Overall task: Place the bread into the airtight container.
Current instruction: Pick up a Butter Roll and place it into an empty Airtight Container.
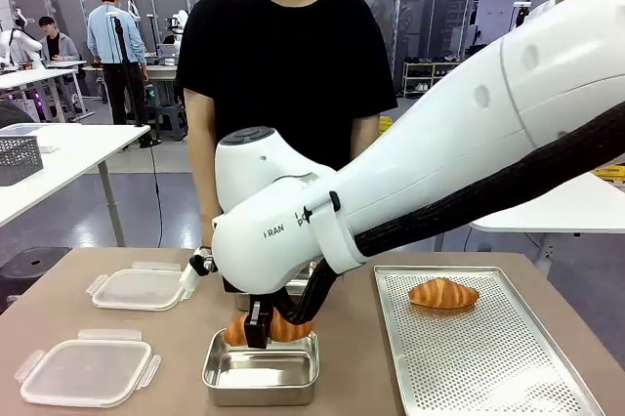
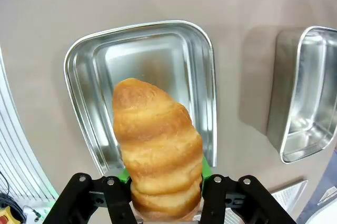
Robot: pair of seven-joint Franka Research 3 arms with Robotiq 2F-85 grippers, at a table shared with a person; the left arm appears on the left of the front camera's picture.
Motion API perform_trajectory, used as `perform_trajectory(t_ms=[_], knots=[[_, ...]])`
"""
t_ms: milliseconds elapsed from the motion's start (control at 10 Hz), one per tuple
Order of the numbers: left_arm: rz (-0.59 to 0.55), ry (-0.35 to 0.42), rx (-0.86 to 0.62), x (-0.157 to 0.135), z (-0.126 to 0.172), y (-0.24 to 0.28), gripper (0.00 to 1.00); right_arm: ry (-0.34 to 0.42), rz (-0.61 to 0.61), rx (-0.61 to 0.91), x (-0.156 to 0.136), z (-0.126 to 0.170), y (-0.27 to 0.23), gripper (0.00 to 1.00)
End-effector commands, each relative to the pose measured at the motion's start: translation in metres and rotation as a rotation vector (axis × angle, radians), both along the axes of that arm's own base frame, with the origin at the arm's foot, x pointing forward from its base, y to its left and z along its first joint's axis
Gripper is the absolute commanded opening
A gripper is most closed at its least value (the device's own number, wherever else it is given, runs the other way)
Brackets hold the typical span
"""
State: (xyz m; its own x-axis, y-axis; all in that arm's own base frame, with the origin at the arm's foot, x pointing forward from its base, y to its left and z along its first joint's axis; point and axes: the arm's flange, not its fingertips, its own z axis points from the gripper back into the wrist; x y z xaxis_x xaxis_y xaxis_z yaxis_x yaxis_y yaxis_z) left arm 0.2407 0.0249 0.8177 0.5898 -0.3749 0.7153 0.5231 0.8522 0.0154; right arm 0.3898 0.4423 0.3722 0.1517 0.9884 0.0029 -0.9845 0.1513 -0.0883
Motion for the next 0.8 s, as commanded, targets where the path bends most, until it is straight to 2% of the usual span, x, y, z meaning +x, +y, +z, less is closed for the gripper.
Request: perform_trajectory(t_ms=[0,200,400,700], knots=[[-0.004,-0.002,-0.001,0.000,0.001,0.000,1.00,-0.025,-0.033,-0.008,-0.007,-0.004,0.010,0.41],[-0.004,-0.002,-0.001,0.000,0.001,0.000,1.00,-0.002,-0.055,-0.013,-0.006,-0.009,0.007,0.41],[-0.004,-0.002,-0.001,0.000,0.001,0.000,1.00,0.030,-0.050,0.032,-0.003,-0.016,0.007,0.48],[-0.004,-0.002,-0.001,0.000,0.001,0.000,1.00,0.040,-0.053,0.035,0.001,-0.016,0.006,0.68]])
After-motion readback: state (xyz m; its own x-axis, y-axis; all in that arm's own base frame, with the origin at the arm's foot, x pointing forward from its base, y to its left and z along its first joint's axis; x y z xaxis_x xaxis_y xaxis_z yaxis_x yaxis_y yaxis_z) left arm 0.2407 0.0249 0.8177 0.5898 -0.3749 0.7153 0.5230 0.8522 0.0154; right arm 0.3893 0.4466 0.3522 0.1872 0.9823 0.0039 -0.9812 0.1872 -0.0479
